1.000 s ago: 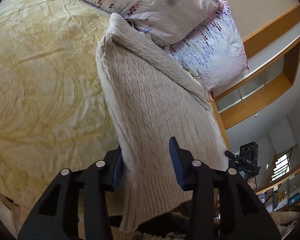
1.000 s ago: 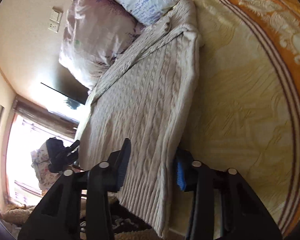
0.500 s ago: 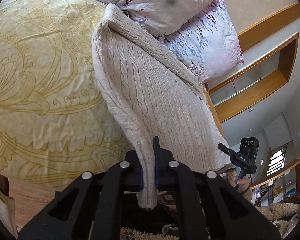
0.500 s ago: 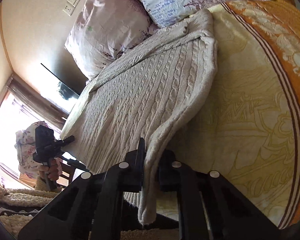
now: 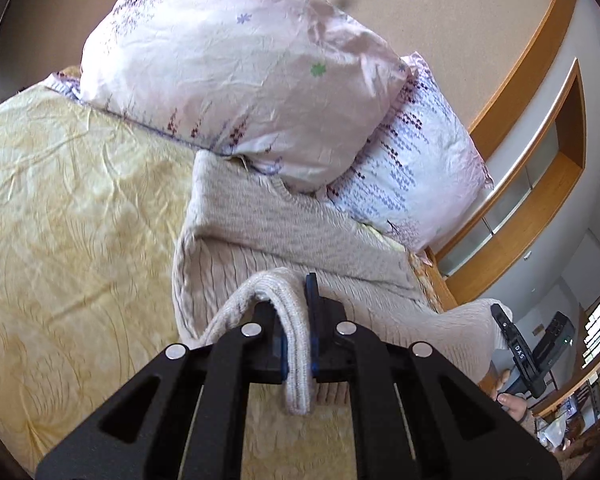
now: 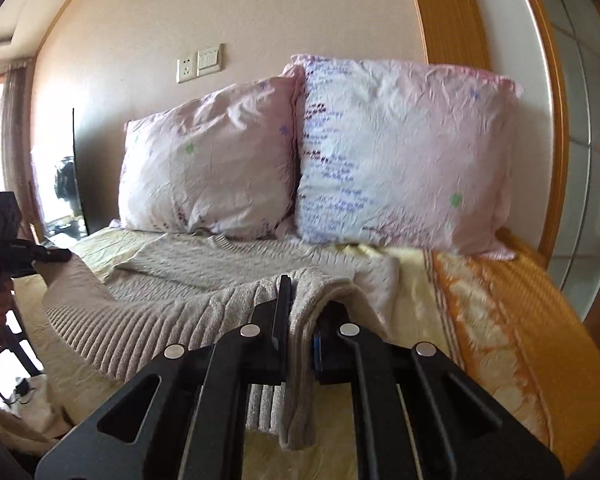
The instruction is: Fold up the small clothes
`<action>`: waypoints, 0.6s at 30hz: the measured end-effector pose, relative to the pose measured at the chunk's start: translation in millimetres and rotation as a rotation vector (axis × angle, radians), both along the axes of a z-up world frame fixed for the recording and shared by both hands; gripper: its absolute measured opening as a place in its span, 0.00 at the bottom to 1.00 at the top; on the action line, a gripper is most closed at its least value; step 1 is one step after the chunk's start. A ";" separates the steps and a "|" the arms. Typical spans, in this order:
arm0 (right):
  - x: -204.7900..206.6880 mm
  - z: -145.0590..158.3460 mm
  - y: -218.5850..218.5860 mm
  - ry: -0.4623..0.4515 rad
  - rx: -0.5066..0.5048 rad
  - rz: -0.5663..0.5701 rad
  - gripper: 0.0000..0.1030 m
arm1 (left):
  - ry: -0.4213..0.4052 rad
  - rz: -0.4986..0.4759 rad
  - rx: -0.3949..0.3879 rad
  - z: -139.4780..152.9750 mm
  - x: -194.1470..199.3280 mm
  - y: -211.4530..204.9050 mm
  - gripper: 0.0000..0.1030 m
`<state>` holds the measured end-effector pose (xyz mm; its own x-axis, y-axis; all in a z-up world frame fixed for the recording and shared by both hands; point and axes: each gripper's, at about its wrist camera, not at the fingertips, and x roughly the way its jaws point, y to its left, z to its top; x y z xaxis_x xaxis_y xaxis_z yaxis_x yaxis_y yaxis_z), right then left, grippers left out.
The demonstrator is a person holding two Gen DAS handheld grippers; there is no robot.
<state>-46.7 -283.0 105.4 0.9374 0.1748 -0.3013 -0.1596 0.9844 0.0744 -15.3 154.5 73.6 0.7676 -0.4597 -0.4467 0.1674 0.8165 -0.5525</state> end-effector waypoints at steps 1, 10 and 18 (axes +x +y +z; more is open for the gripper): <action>8.6 2.8 2.1 -0.013 -0.014 -0.027 0.08 | -0.008 0.018 0.009 5.2 8.4 2.5 0.06; 92.8 13.7 12.6 0.020 0.021 -0.153 0.08 | -0.038 0.084 0.173 34.7 104.6 -9.8 0.06; 184.9 -23.7 -18.5 0.222 0.305 -0.283 0.08 | 0.068 0.119 0.193 -0.1 202.4 -16.7 0.06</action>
